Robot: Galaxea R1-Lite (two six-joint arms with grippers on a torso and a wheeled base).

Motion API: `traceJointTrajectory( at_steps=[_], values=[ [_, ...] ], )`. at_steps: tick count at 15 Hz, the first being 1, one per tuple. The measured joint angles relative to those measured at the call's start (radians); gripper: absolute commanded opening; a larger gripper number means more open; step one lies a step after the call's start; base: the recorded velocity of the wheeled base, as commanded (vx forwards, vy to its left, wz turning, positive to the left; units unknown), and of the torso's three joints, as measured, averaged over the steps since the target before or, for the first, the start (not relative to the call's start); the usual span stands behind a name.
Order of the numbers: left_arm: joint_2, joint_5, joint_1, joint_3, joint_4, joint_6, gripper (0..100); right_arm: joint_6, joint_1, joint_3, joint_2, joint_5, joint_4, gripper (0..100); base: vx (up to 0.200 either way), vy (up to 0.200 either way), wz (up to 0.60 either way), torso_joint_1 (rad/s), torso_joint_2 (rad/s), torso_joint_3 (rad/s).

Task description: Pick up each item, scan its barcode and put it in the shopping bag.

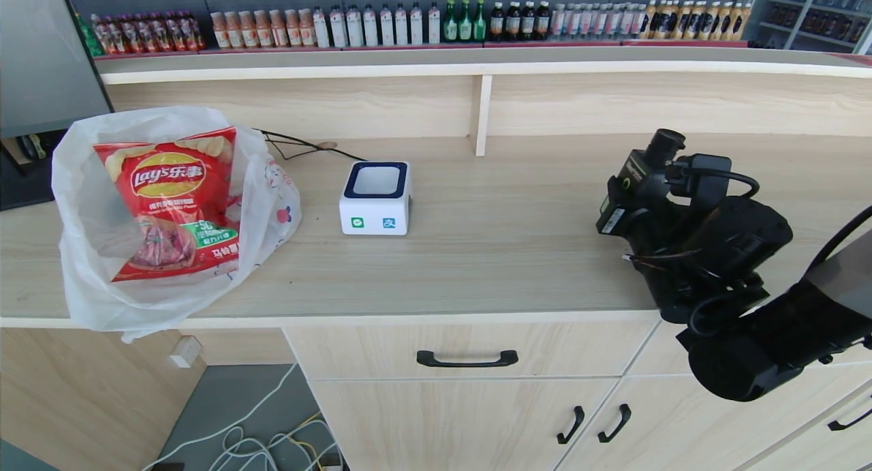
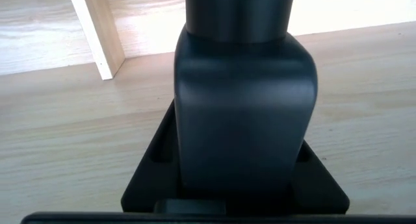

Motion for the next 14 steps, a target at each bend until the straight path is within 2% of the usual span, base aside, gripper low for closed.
traceJointTrajectory(
  at_steps=[5,12,14],
  values=[
    [0.0,0.0,0.0,0.0,0.0,0.0,100,0.0,0.028,0.034,-0.041,0.011,0.0,0,0.0,0.0,0.0,0.0,0.0,0.0],
    [0.0,0.0,0.0,0.0,0.0,0.0,100,0.0,0.127,0.115,-0.129,0.012,0.0,0,0.0,0.0,0.0,0.0,0.0,0.0],
    [0.0,0.0,0.0,0.0,0.0,0.0,100,0.0,0.18,0.163,-0.173,0.013,0.0,0,0.0,0.0,0.0,0.0,0.0,0.0]
  ],
)
